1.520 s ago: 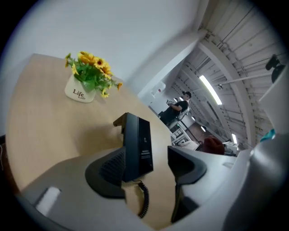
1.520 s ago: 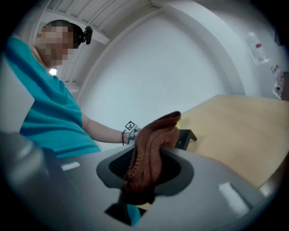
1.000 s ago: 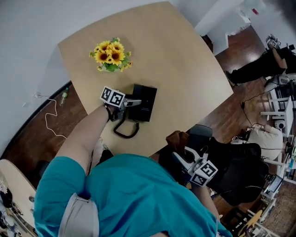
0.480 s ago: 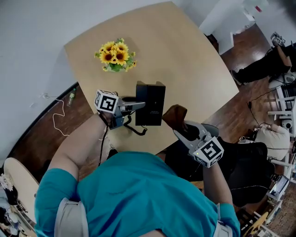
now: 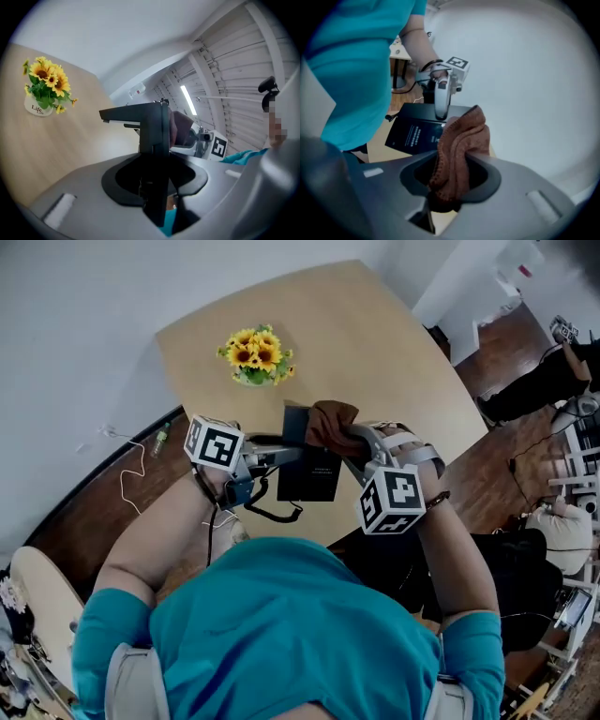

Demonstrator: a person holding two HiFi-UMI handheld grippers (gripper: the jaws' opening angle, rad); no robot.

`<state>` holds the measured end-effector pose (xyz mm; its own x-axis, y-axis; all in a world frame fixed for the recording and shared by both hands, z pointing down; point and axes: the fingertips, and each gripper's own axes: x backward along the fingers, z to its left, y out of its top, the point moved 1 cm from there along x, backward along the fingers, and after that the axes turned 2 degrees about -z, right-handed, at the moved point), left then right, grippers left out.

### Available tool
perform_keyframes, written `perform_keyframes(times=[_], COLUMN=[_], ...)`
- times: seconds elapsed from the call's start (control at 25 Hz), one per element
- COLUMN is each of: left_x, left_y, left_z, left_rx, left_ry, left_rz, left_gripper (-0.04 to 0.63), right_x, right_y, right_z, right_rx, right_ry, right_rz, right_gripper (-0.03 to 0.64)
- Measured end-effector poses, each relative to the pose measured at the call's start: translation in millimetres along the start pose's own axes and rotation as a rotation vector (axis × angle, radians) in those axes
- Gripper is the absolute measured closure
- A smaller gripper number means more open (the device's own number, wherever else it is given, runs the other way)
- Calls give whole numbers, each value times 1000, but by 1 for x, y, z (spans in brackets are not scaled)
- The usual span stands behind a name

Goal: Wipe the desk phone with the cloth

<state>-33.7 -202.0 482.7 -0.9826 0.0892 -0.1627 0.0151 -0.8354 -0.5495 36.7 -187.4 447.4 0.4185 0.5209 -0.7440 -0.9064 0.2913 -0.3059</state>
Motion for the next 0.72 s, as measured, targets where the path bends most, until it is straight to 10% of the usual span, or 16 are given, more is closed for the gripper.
perform_keyframes(times=[0.52, 0.72], left_x=[36, 36], left_y=[20, 29], left_z=[-10, -24], left_rx=[131, 133], left_ry=[-44, -113], left_rz=[-175, -215], left_gripper=[425, 430], right_x=[-9, 33], right_y=[36, 55], right_z=[164, 128], right_rx=[125, -81], right_ry=[356, 255], right_rz=[-32, -236], right_gripper=[502, 502])
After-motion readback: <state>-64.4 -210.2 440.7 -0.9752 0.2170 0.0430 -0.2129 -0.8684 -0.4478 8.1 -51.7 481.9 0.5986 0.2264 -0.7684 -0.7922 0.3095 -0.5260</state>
